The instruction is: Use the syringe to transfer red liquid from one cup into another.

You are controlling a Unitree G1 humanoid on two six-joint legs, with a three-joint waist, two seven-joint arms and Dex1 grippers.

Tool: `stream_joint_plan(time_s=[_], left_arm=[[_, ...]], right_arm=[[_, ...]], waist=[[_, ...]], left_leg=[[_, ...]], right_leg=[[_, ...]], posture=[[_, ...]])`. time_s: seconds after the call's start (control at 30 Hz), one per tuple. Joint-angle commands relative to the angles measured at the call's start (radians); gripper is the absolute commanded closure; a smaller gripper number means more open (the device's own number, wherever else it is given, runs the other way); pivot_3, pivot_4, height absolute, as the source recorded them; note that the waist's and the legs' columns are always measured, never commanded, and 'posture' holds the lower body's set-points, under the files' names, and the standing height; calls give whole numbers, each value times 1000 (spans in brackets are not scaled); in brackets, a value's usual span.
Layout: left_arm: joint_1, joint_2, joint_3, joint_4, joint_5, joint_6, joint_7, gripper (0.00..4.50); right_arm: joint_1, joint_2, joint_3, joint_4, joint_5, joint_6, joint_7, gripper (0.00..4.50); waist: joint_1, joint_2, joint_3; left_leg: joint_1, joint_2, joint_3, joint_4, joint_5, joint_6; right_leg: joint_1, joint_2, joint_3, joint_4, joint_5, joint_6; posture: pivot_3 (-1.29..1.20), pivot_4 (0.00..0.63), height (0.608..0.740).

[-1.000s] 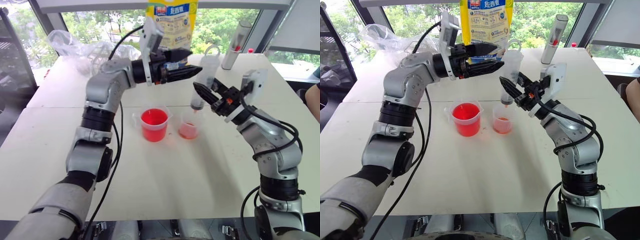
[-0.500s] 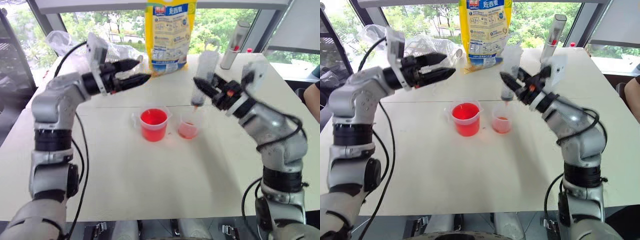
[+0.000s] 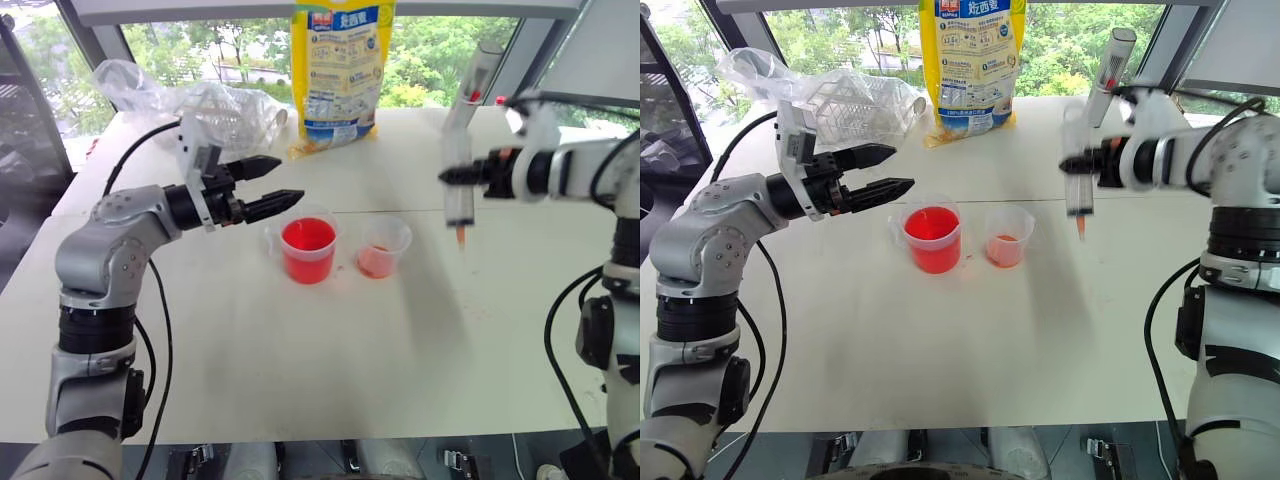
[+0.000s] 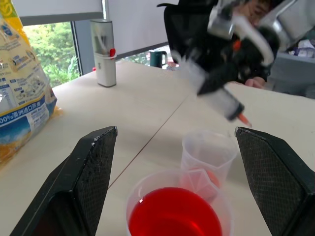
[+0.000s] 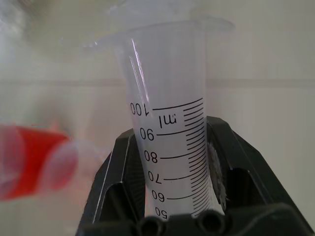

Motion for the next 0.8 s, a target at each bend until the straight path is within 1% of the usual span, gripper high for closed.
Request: stream_joint_plan(time_s=[0.03,0.13,0.27,0.4,0.47,0.57,0.6,0.73,0.8], left_arm=[[15,11,16,-62,-32,0,14,566],[40,28,13,-94,-47,12,14,566],[59,43,10,-117,-55,22,25,566],[61,48,8,-133,-67,33,39,566],[63,53,5,-142,-73,43,42,527],[63,61,6,-148,-86,55,45,527],[62,64,9,-149,-97,67,45,527],[64,74,14,-153,-115,84,46,527],[69,85,18,-157,-124,92,46,527]], right_arm=[[2,-7,31,19,-44,10,32,3143],[30,17,63,55,-92,11,28,3143],[75,44,109,120,-166,-52,37,3143],[78,69,109,176,-212,-95,53,3143],[74,76,103,183,-223,-97,61,2123],[71,75,96,174,-235,-92,77,735],[72,65,93,152,-232,-88,89,92],[95,-5,110,13,-222,-103,156,39],[115,-72,114,-105,-201,-129,223,39]], waist=[[0,0,0],[0,0,0],[1,0,0],[1,-2,-1],[1,-2,-1],[1,-2,-1],[1,-2,-1],[3,-1,0],[3,0,0]], left_leg=[[0,0,0,0,0,0],[-1,0,0,1,0,0],[-1,0,0,1,0,0],[-1,-1,0,1,0,0],[0,0,0,2,0,0],[0,-1,0,2,0,0],[0,-1,-1,2,0,0],[0,-1,0,1,0,0],[-1,-1,-1,1,0,0]], right_leg=[[0,0,0,0,0,0],[-1,0,0,0,0,0],[0,0,0,0,0,0],[0,1,-1,0,0,0],[1,1,-1,0,0,0],[1,1,-1,0,0,0],[2,1,-1,0,0,0],[1,0,-1,0,0,0],[1,0,-1,0,0,1]], posture=[[0,150,740],[0,150,740],[0,150,740],[0,150,740],[0,150,740],[0,150,740],[0,150,740],[0,150,740],[0,150,740]])
